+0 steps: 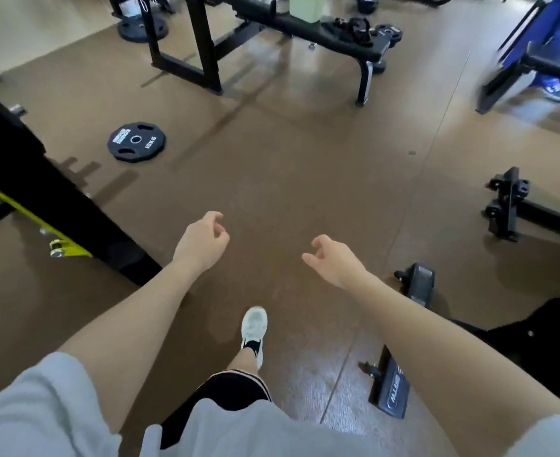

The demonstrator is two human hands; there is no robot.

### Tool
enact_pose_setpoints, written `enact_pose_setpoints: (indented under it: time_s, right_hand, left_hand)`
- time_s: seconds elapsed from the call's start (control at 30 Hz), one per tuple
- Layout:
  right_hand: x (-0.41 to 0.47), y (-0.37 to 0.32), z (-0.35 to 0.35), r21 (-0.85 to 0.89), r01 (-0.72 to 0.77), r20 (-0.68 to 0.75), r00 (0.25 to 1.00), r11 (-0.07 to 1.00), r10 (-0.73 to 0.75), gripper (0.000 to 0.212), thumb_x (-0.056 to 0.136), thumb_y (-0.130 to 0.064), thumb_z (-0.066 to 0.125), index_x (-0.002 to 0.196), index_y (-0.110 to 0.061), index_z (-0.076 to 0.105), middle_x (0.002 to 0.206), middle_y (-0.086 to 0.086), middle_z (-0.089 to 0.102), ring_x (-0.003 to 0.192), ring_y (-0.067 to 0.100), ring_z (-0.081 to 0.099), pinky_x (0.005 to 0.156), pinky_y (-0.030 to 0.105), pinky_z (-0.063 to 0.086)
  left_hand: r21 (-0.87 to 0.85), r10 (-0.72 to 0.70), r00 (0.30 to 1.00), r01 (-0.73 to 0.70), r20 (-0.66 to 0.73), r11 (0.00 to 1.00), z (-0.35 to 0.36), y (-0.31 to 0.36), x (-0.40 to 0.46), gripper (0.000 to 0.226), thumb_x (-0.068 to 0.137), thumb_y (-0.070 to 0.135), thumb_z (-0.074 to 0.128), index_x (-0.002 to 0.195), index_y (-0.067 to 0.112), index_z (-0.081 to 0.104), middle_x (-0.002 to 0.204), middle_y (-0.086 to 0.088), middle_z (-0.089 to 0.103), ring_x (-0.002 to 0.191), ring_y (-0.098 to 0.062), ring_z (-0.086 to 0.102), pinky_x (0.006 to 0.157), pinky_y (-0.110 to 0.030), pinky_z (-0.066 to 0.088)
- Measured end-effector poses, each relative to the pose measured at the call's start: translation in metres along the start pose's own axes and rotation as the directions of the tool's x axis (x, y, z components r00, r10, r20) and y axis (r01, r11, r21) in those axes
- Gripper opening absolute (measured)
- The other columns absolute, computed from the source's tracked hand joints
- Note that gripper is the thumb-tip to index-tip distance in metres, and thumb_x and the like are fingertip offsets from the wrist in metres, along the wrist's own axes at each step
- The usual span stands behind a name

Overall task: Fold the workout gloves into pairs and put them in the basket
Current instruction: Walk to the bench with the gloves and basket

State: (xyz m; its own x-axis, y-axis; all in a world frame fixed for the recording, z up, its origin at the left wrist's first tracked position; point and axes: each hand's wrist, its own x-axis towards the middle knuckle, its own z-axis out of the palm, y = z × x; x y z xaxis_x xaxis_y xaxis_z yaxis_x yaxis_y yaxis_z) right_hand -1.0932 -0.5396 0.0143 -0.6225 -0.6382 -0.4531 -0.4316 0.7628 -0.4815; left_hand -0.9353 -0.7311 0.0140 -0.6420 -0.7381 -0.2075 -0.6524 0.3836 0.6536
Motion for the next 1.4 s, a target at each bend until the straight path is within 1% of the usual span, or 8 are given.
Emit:
enact_pose_setpoints:
  time_s: [0.17, 0.27, 0.33, 0.47, 0.67, 0.9, 1.17, 1.4]
  right_hand:
    - [0.117, -0.036, -0.058, 0.127, -0.069, 0.031, 0.997, 0.99, 0.065, 0.045, 0.091, -0.037, 0.051, 0.127, -0.01, 0.045, 0.124, 0.009, 0.055, 0.112, 0.026, 0.052, 0.092, 0.032, 0.041]
    - [0.182, -0.046, -0.101, 0.12, -0.065, -0.006, 0.998, 0.991, 0.066, 0.045, 0.091, -0.037, 0.051, 0.127, -0.011, 0.045, 0.123, 0.008, 0.056, 0.111, 0.025, 0.053, 0.091, 0.034, 0.043]
    - [0.22, -0.049, -0.128, 0.116, -0.067, -0.04, 0.997, 0.991, 0.072, 0.045, 0.091, -0.037, 0.05, 0.128, -0.012, 0.044, 0.122, 0.007, 0.056, 0.111, 0.026, 0.053, 0.091, 0.035, 0.043]
    - [0.296, -0.04, -0.186, 0.157, -0.08, -0.115, 0.988, 0.984, 0.099, 0.041, 0.092, -0.036, 0.05, 0.125, -0.012, 0.047, 0.12, 0.006, 0.059, 0.11, 0.026, 0.054, 0.091, 0.035, 0.044]
    - [0.427, 0.0, -0.276, 0.253, -0.122, -0.18, 0.969, 0.96, 0.171, 0.042, 0.091, -0.033, 0.051, 0.125, -0.009, 0.045, 0.121, 0.01, 0.058, 0.112, 0.028, 0.053, 0.091, 0.034, 0.041]
    - [0.576, 0.016, -0.393, 0.334, -0.149, -0.138, 0.969, 0.931, 0.205, 0.046, 0.091, -0.035, 0.053, 0.128, -0.008, 0.044, 0.122, 0.012, 0.057, 0.113, 0.028, 0.053, 0.094, 0.035, 0.04]
    - [0.73, -0.011, -0.47, 0.321, -0.106, -0.045, 0.991, 0.941, 0.127, 0.045, 0.092, -0.036, 0.051, 0.129, -0.013, 0.043, 0.115, 0.003, 0.053, 0.095, 0.016, 0.047, 0.082, 0.026, 0.038]
    - [0.876, -0.023, -0.534, 0.297, -0.104, -0.01, 0.994, 0.949, 0.112, 0.044, 0.092, -0.038, 0.051, 0.128, -0.014, 0.044, 0.113, 0.001, 0.054, 0.095, 0.018, 0.052, 0.084, 0.03, 0.043]
  left_hand:
    - [0.048, -0.009, 0.99, 0.003, 0.139, 0.999, -0.019, 0.042, 0.129, 0.039, 0.089, 0.019, 0.048, 0.127, 0.015, 0.045, 0.098, 0.001, 0.057, 0.089, -0.019, 0.053, 0.078, -0.027, 0.041]
    - [-0.053, -0.033, 0.961, 0.05, 0.274, 0.997, -0.019, 0.082, 0.209, 0.039, 0.087, 0.02, 0.052, 0.125, 0.013, 0.046, 0.1, -0.003, 0.061, 0.081, -0.019, 0.057, 0.075, -0.027, 0.041]
    - [-0.1, -0.032, 0.963, 0.061, 0.267, 0.993, -0.017, 0.111, 0.26, 0.04, 0.086, 0.021, 0.054, 0.123, 0.011, 0.047, 0.107, -0.01, 0.063, 0.082, -0.025, 0.06, 0.076, -0.032, 0.045]
    - [0.023, 0.094, 0.955, -0.104, 0.281, 0.994, -0.005, 0.173, 0.349, 0.038, 0.087, 0.022, 0.05, 0.125, 0.014, 0.047, 0.108, -0.003, 0.062, 0.098, -0.024, 0.058, 0.082, -0.029, 0.043]
    - [0.107, 0.224, 0.917, -0.272, 0.331, 0.956, 0.026, 0.243, 0.488, 0.039, 0.09, 0.019, 0.047, 0.129, 0.014, 0.044, 0.113, -0.002, 0.061, 0.091, -0.019, 0.053, 0.079, -0.025, 0.04]
    - [0.178, 0.142, 0.952, -0.194, 0.27, 0.965, 0.039, 0.302, 0.639, 0.045, 0.089, 0.017, 0.048, 0.133, 0.01, 0.039, 0.117, -0.005, 0.059, 0.105, -0.024, 0.054, 0.087, -0.028, 0.039]
    - [0.137, 0.019, 0.991, -0.037, 0.132, 0.99, 0.039, 0.33, 0.799, 0.045, 0.088, 0.017, 0.051, 0.131, 0.011, 0.042, 0.119, -0.007, 0.058, 0.102, -0.023, 0.054, 0.088, -0.03, 0.039]
    - [0.088, 0.0, 0.98, -0.018, 0.198, 0.996, 0.057, 0.373, 0.966, 0.049, 0.09, 0.019, 0.05, 0.136, 0.012, 0.034, 0.122, -0.006, 0.055, 0.106, -0.023, 0.052, 0.091, -0.035, 0.043]
